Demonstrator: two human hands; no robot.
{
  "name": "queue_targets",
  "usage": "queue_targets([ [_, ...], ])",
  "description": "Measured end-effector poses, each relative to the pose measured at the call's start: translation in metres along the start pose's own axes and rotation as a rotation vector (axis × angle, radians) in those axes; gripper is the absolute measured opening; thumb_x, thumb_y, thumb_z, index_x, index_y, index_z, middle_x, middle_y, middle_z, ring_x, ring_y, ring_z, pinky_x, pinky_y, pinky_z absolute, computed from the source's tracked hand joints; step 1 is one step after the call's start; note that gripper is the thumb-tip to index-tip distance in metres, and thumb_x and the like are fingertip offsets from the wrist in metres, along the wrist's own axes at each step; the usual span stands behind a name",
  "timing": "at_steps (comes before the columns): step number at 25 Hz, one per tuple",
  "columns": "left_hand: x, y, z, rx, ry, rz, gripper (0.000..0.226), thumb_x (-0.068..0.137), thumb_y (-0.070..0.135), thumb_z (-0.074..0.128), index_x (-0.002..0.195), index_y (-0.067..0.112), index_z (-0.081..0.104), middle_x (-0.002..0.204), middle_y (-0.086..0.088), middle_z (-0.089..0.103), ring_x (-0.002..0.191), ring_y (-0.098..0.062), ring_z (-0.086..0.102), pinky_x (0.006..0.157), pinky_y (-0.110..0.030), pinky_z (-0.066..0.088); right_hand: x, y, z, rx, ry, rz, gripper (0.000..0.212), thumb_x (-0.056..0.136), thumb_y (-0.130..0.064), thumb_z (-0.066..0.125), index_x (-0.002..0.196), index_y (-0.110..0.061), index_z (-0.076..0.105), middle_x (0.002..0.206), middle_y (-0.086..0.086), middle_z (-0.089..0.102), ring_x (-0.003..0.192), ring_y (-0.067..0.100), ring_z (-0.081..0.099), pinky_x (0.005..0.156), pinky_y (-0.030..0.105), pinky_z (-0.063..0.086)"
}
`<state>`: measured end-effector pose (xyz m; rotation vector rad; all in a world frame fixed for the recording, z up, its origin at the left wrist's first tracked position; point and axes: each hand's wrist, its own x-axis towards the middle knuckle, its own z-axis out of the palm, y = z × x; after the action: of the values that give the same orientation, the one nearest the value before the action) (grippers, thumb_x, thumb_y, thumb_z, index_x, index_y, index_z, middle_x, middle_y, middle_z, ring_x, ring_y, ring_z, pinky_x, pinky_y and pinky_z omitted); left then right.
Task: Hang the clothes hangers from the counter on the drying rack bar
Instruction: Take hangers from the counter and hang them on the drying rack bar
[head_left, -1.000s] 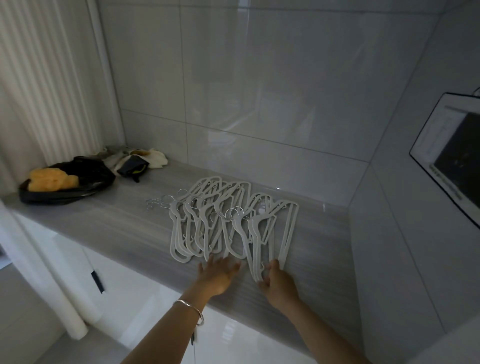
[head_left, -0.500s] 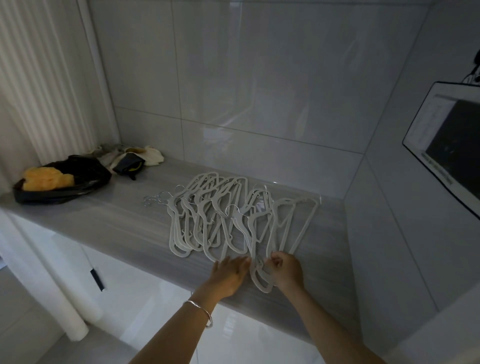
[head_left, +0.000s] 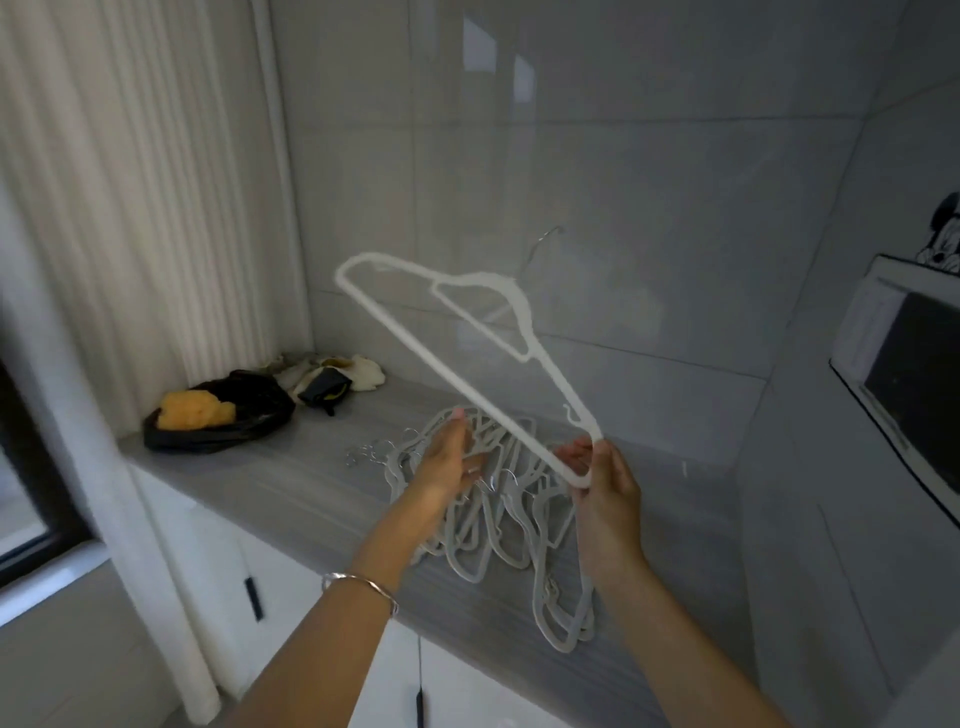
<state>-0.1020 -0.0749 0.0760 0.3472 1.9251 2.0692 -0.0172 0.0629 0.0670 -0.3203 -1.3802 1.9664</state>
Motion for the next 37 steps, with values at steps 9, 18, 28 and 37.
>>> queue_targets([
  [9, -0.203, 0.103, -0.032, -0.166, 0.513, 0.729, 0.031, 0.1, 0.01, 0.037, 0.131, 0.015, 0.036, 0.106, -0.008, 0.067, 0.08, -0.017, 0.071, 0.072, -0.027, 0.058, -0.089, -0.051, 0.031, 0.33, -0.477, 0.243, 0.028, 0.1, -0.025, 0.034, 0.091, -0.012, 0.057, 0.062, -0.003, 0.065, 0.061, 0.009, 0.065, 0.055, 0.02, 0.055],
  [18, -0.493, 0.16, -0.031, -0.013, 0.985, 1.01, 0.032, 0.098, 0.013, 0.042, 0.129, 0.021, 0.041, 0.102, -0.008, 0.071, 0.089, -0.025, 0.071, 0.075, -0.028, 0.057, -0.274, -0.164, 0.074, 0.567, -0.963, 0.52, 0.029, 0.089, -0.042, 0.041, 0.096, -0.022, 0.06, 0.076, -0.005, 0.074, 0.071, 0.005, 0.07, 0.058, 0.02, 0.056],
  [28, -0.872, 0.173, -0.043, -0.102, 1.436, 1.022, 0.018, 0.096, 0.032, 0.045, 0.109, 0.021, 0.052, 0.102, 0.004, 0.071, 0.082, -0.013, 0.072, 0.074, -0.026, 0.059, -0.539, -0.261, 0.108, 0.624, -1.24, 0.698, 0.031, 0.096, -0.041, 0.041, 0.085, -0.023, 0.063, 0.065, -0.011, 0.068, 0.056, 0.002, 0.061, 0.05, 0.013, 0.05],
  [37, -1.156, 0.138, -0.043, 0.058, 1.689, 0.729, 0.02, 0.094, 0.02, 0.051, 0.092, 0.021, 0.071, 0.096, 0.006, 0.074, 0.087, -0.005, 0.07, 0.067, -0.016, 0.056, -0.766, -0.319, 0.123, 0.536, -1.319, 0.862, 0.023, 0.09, -0.038, 0.054, 0.08, -0.019, 0.064, 0.055, -0.011, 0.065, 0.054, 0.002, 0.057, 0.047, 0.017, 0.048],
])
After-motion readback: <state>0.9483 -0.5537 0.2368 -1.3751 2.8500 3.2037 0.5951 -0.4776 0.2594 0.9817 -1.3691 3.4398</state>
